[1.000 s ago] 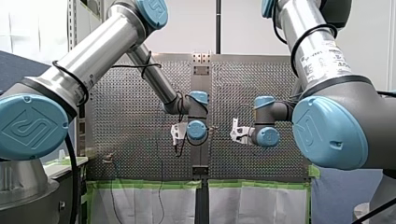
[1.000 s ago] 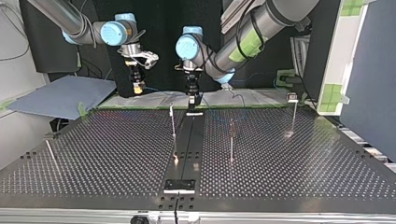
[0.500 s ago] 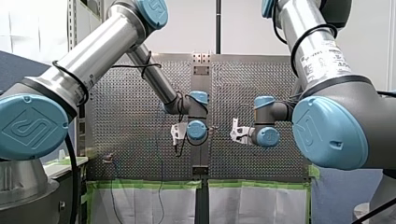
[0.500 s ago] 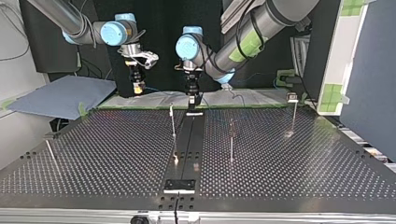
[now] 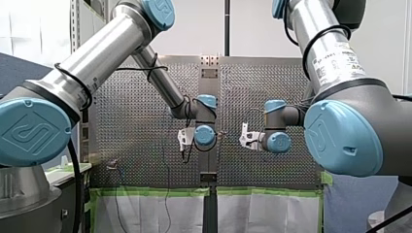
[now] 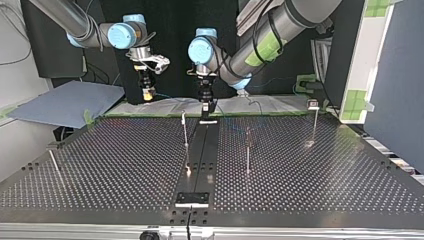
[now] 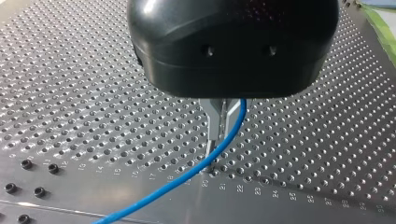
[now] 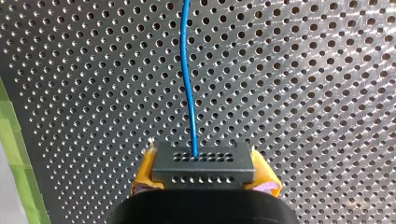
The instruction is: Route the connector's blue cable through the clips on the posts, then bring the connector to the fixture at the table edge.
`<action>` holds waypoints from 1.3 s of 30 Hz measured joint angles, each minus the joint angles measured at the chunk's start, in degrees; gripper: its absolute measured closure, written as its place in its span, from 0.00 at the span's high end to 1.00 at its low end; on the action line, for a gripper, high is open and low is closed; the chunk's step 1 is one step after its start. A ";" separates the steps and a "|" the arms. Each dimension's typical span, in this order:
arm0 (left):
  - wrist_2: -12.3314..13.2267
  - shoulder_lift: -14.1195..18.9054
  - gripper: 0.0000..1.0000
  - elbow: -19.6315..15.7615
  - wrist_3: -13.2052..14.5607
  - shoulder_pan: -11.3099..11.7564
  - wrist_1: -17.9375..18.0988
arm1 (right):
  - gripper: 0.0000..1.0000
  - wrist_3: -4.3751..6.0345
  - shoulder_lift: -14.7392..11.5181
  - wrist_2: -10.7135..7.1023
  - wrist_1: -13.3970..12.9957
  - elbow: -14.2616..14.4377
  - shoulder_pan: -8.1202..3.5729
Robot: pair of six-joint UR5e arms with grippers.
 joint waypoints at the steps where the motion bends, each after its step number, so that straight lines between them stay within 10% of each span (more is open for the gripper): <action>1: 0.00 0.00 0.00 0.00 0.00 0.00 0.00 | 0.00 0.00 0.00 0.00 0.00 0.00 0.00; 39: 0.00 0.00 0.00 0.00 0.00 0.00 0.00 | 0.00 -0.54 0.18 -2.15 0.09 -1.52 -1.76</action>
